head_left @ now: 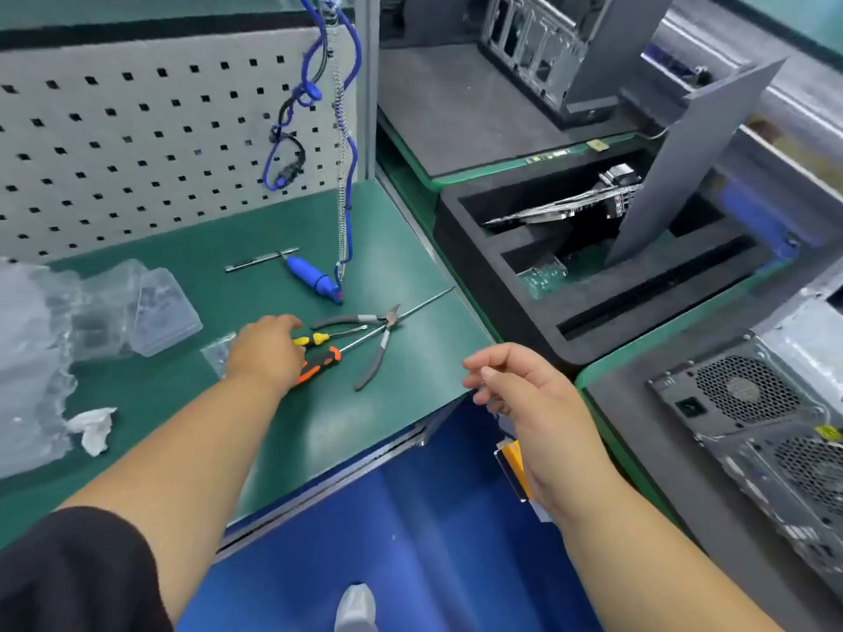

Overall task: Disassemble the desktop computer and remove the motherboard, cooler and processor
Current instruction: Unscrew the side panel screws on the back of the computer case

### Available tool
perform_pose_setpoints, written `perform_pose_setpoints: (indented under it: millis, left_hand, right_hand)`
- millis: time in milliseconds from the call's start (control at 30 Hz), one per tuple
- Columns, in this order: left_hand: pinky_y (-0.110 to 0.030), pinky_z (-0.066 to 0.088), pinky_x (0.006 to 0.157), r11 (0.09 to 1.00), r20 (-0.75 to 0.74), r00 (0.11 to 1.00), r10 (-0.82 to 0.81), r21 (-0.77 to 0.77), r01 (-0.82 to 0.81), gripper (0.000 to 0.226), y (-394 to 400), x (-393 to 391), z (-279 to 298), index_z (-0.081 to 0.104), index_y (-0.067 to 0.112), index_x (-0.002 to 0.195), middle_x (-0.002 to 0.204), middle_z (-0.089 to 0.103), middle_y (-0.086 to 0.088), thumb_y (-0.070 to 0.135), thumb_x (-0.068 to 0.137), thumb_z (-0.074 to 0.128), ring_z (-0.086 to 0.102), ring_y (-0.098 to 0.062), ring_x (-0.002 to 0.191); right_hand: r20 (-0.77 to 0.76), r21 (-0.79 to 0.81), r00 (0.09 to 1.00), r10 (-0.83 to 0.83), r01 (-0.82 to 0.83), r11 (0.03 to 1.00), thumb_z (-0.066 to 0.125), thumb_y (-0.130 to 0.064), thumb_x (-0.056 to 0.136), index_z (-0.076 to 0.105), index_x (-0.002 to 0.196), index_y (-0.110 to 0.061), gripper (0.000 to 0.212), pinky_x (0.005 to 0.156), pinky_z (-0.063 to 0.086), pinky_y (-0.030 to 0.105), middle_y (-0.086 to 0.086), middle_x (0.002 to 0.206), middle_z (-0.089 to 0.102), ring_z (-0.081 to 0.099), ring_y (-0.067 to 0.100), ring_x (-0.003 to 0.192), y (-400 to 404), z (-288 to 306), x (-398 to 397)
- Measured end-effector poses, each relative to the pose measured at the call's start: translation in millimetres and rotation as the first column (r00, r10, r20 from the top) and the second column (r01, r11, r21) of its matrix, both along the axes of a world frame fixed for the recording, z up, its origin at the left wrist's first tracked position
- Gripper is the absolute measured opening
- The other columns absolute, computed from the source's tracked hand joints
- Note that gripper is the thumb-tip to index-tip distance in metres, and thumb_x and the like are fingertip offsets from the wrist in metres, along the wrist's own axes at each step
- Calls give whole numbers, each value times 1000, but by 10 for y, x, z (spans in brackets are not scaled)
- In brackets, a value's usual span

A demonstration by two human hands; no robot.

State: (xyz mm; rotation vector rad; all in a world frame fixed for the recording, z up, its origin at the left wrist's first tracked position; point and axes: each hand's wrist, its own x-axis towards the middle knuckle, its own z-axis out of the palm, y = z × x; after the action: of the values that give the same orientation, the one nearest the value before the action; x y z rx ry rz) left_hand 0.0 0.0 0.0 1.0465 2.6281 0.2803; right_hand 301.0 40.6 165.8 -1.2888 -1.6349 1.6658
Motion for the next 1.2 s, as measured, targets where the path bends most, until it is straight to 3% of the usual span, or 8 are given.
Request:
perform_pose_setpoints:
  millis: [133,433,667,867,1067,1133,1200]
  left_hand:
    - [-36,48,89,979,-61,992,-108,-182,95,29,43,-46,-28,64,30,118,116,62,-7,28,88,62,56,-32,110]
    - [-34,42,87,954,-153,969,-194,-261,150,25,35,-150,67,66,34,111,111,58,-1,23,90,59,54,-27,109]
    - [-36,41,84,966,-232,938,-258,-74,247,19,-67,52,453,68,30,108,104,59,0,25,92,60,53,-29,103]
    - [-33,46,73,905,26,938,-347,272,327,13,-156,742,1059,67,31,98,88,56,10,20,91,62,57,-17,82]
    - [-12,42,59,735,230,756,-614,516,440,17,-388,2220,1696,65,40,90,84,63,12,22,89,66,60,-8,71]
    - [-17,49,67,684,336,644,-687,596,419,15,-518,2811,1837,67,40,93,84,66,6,25,90,67,63,-15,74]
    - [-33,52,76,651,420,525,-741,640,408,11,-673,3439,1969,67,37,98,88,66,-3,33,88,67,62,-24,78]
  right_hand:
    - [-18,-2,999,-34,34,999,52,-9,95,72,87,-26,27,82,44,28,-6,84,70,58,3,73,38,-16,-56]
    - [-51,30,998,-37,38,999,52,-10,95,72,88,-29,29,79,45,25,-7,84,70,58,3,75,-41,93,13]
    - [-83,56,991,-102,107,993,52,-12,94,73,87,-28,28,82,48,30,-6,83,71,60,5,76,-190,181,342]
    - [-149,39,979,-136,143,989,52,-11,94,72,88,-24,25,77,45,29,-6,83,70,57,7,75,-461,312,796]
    - [-173,12,942,-286,293,956,55,-10,91,71,84,-23,22,76,46,30,-7,77,66,55,6,69,-914,487,1716]
    - [-180,-10,914,-363,368,930,57,-9,90,70,89,-22,18,74,47,27,-6,81,64,54,4,66,-1090,535,2092]
    - [-190,-18,874,-448,453,891,58,-10,92,69,97,-21,16,73,49,24,-6,87,65,54,3,67,-1293,582,2513]
